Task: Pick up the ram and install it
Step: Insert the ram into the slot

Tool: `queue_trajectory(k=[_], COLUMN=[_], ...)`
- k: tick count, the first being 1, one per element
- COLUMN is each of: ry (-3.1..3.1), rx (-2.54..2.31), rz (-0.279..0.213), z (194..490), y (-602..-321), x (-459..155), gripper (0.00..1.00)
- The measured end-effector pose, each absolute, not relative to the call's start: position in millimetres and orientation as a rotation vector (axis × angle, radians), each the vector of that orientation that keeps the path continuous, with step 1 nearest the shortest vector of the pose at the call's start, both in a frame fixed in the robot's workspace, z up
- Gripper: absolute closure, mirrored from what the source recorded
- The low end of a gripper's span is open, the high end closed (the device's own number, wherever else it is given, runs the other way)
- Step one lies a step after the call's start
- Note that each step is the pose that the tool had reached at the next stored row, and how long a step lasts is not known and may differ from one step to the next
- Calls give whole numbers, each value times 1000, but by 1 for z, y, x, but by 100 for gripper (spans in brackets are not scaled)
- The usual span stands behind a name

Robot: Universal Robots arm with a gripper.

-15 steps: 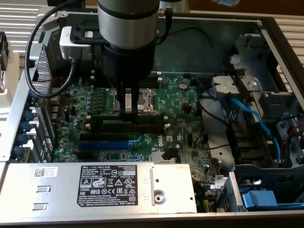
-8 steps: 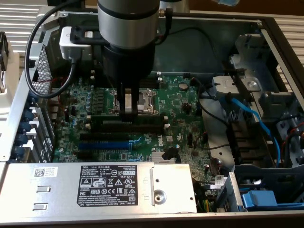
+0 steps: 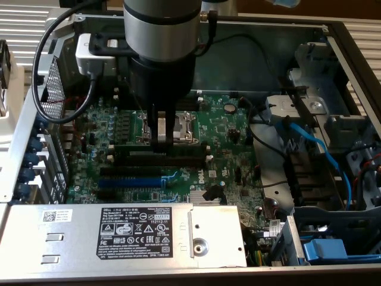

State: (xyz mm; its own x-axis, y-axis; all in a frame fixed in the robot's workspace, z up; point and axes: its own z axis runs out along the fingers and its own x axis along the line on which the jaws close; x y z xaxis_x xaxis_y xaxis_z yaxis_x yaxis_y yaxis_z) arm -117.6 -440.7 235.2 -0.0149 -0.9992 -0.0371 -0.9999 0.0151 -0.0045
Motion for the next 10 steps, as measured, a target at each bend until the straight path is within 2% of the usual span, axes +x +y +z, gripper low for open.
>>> queue_trajectory(k=[10], ry=[2217], rx=[-2184], rz=[36], z=[235], y=[-441], x=[-118], gripper=[88])
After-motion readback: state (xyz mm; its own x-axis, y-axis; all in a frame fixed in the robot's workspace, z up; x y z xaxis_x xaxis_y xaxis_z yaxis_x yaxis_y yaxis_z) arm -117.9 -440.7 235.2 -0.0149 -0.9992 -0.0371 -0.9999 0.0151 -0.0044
